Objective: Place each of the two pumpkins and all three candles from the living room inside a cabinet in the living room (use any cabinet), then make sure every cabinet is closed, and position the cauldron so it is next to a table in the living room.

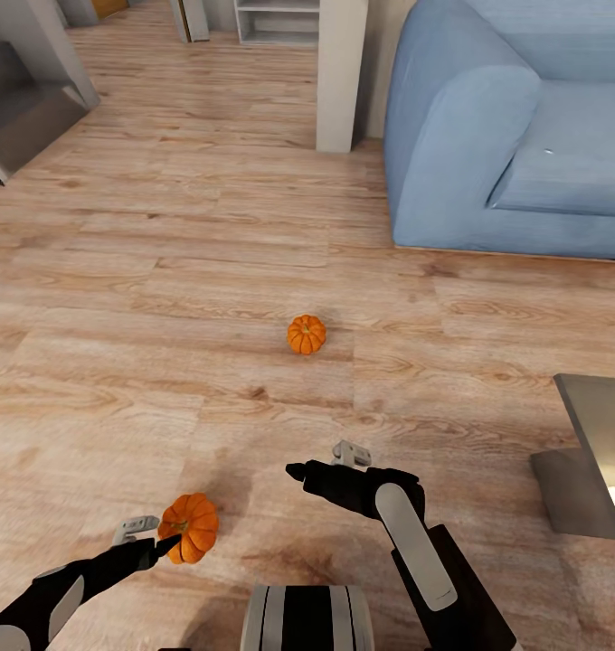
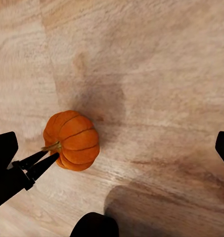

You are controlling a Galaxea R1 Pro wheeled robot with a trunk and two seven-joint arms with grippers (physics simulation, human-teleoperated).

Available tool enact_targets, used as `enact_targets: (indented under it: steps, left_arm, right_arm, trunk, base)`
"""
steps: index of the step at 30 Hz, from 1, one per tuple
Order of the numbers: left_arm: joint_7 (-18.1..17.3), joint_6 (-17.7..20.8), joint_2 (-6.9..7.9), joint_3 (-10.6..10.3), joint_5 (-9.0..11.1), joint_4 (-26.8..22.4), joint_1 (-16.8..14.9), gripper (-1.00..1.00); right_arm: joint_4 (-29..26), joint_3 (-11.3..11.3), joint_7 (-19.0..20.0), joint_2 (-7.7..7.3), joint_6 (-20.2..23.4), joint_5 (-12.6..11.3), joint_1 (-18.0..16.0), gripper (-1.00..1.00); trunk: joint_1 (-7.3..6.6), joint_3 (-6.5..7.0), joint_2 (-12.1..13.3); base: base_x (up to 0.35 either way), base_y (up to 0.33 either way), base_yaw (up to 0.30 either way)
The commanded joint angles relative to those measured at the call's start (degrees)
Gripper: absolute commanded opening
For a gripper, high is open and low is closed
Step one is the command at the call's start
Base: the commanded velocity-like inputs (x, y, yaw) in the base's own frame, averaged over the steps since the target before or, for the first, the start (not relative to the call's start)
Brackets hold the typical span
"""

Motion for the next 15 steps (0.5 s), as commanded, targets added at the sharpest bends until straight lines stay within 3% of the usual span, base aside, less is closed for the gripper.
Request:
enact_targets:
  steps: [1, 15]
  left_arm:
    - [0.1, 0.0, 0.02, 0.0, 0.0, 0.0, 0.0, 1.00]
    - [0.1, 0.0, 0.10, 0.1, 0.0, 0.0, 0.0, 1.00]
  right_arm:
    - [0.0, 0.0, 0.0, 0.00, 0.0, 0.0, 0.0, 1.00]
    - [0.0, 0.0, 0.0, 0.00, -0.1, 0.0, 0.0, 1.00]
  trunk:
    - [0.00, 0.00, 0.0]
    - [0.00, 0.00, 0.0]
  base:
    - [0.000, 0.000, 0.000]
    - [0.000, 0.000, 0.000]
